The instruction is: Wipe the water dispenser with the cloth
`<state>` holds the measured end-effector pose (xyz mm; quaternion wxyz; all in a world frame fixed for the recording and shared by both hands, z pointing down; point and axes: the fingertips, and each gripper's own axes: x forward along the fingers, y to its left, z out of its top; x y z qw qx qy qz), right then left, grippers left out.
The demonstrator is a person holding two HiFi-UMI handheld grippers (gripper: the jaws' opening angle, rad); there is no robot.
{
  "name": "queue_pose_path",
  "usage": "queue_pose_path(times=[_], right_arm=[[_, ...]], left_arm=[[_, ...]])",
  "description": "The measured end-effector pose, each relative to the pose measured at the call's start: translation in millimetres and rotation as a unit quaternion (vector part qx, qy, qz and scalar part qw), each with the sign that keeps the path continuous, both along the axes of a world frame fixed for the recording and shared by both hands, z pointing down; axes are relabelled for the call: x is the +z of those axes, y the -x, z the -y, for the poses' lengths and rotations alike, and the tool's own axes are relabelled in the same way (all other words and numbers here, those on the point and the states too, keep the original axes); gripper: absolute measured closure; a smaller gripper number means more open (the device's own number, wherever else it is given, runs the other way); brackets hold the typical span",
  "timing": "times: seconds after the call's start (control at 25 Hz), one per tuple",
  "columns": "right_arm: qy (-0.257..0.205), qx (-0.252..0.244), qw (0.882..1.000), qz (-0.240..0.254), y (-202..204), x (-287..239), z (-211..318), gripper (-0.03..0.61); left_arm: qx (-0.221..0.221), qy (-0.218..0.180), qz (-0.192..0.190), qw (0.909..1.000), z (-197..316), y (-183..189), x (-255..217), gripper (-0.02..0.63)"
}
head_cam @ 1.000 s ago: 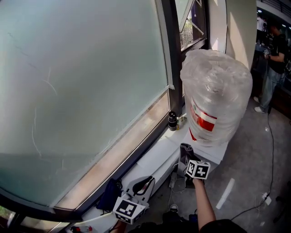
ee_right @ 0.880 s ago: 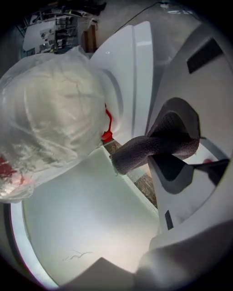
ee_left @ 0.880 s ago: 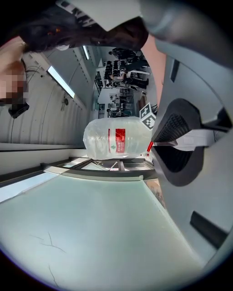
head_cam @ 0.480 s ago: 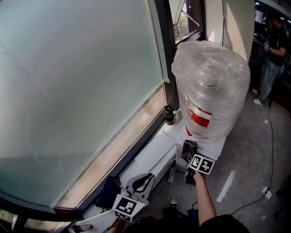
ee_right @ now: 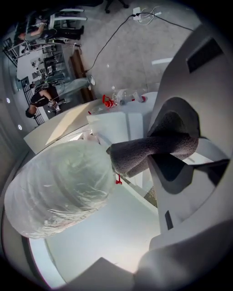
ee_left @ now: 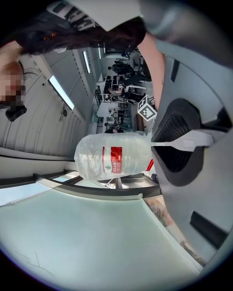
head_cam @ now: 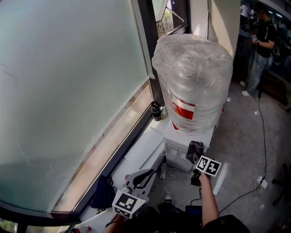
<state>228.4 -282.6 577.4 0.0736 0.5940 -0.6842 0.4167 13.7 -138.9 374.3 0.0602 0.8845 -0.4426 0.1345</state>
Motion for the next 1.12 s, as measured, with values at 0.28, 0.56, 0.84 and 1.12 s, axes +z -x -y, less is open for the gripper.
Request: queue_pose_path(times=[0.28, 0.56, 0.84, 1.12], right_arm=[[0.006, 0.036, 0.999, -0.035, -54, 3, -23, 0.472], [-0.023, 0.032, 0.997, -0.068, -62, -10, -39, 0.474], [-0.044, -0.011, 0.998, -0.053, 14, -20, -54, 0.474], [-0.052, -0.042, 0.995, -0.077, 95, -23, -58, 0.474]], left_arm=[[0.027, -0.004, -0.012, 0.9996, -2, -16, -4, 0.586], [0.058, -0.01, -0.007, 0.9983, -6, -17, -10, 0.586], [0.098, -0.012, -0.006, 0.9951, -23, 5, -10, 0.586], [0.129, -0.017, -0.005, 0.9915, -45, 47, -9, 0.586]])
